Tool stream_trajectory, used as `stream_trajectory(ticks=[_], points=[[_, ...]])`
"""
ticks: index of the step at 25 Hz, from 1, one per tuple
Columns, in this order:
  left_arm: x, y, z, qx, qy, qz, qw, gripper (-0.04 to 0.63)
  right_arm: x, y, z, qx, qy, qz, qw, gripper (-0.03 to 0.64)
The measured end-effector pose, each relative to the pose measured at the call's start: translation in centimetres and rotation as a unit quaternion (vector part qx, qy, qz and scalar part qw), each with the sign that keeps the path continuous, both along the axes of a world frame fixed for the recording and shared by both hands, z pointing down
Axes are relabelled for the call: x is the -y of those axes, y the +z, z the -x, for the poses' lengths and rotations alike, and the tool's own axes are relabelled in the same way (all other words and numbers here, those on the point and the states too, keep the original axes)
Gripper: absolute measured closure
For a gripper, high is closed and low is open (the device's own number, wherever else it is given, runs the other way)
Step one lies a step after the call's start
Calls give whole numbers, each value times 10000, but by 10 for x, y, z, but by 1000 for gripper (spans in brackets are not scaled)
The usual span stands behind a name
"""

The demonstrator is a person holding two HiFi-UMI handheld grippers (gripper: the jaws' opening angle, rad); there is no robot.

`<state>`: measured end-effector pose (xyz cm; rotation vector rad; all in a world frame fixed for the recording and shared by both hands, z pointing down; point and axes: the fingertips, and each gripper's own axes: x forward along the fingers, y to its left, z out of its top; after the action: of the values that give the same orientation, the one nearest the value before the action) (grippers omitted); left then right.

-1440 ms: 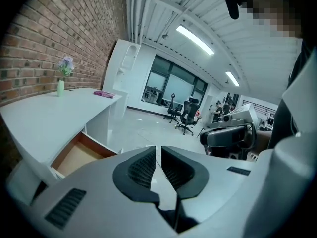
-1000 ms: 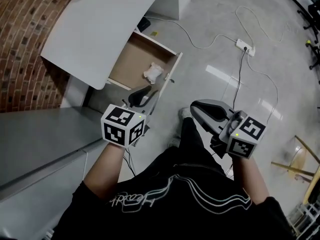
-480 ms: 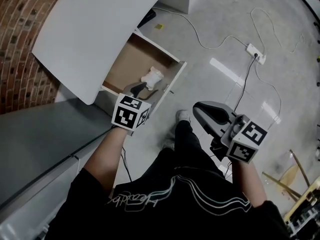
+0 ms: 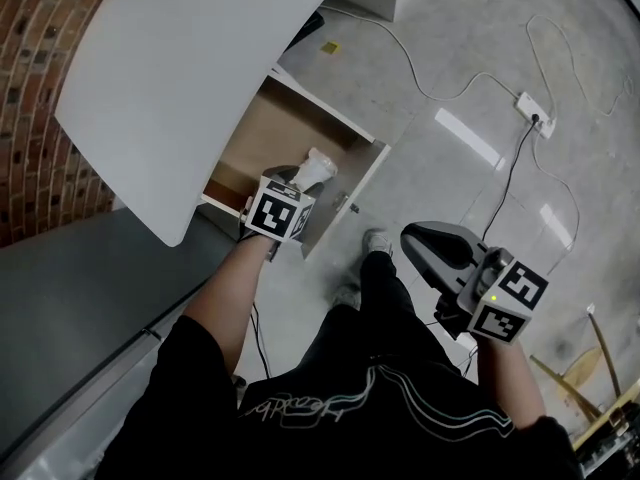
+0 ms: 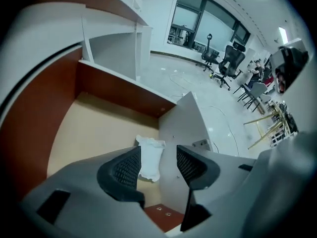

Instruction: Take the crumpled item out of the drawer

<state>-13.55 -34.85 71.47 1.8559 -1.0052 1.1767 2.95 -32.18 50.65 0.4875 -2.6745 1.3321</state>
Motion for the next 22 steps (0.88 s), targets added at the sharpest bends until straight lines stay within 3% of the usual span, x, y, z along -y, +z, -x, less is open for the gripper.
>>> stream_trajectory(ticks=[7,15,22], points=[[17,59,25,350,30,296,9989,359,8,33,2,-63,-56,314,9995,563],[25,95,36,681,372,480,9958,364,9,53,5,-100,-56,496,9987,563],[19,104,29,797,673,548,9930,452,12,59,9,-205,-34,493,9986,563]])
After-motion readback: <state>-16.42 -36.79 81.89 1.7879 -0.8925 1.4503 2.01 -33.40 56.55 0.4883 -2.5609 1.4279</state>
